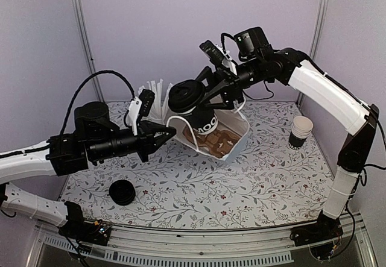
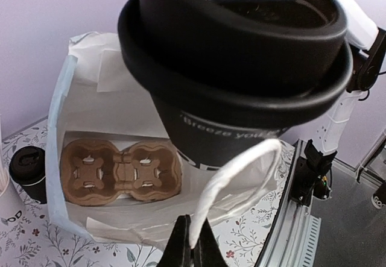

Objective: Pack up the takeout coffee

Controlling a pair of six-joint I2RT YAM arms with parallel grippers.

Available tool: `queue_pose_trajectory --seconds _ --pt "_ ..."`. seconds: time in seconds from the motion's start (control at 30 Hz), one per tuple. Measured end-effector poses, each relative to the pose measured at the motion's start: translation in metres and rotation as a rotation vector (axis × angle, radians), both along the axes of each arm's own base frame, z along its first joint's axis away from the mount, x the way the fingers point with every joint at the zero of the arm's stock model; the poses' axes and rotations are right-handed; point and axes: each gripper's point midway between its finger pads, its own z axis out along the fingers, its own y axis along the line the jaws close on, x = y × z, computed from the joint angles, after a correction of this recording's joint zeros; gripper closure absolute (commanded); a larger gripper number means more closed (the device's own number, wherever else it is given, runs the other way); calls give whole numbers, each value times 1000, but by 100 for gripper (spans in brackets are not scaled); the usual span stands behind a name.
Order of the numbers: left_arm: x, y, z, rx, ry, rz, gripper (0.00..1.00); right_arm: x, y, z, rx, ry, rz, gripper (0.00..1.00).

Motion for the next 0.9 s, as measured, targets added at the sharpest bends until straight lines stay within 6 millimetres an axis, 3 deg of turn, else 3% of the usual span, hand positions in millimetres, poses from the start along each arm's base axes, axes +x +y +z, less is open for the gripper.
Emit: queue_pose_trajectory --seconds 0.03,0.07,0.1,0.17,0.37,0.6,0.9 --pt "0 0 2 -4 -2 -1 98 1 1 0 6 13 8 41" --pt "0 0 3 -7 -4 -1 85 3 2 -1 10 22 11 41" --pt "0 0 5 -10 -6 -1 63 4 3 -3 13 34 16 41" --pt "-1 0 12 -19 -13 -2 40 10 4 -10 8 69 17 41" --pt "-6 15 48 -71 -55 13 2 17 4 -28 -17 144 16 41" --pt "-2 28 89 -143 -74 71 0 19 7 -37 -23 181 14 41" --pt "26 -9 78 -67 62 117 0 18 8 -35 -13 202 22 40"
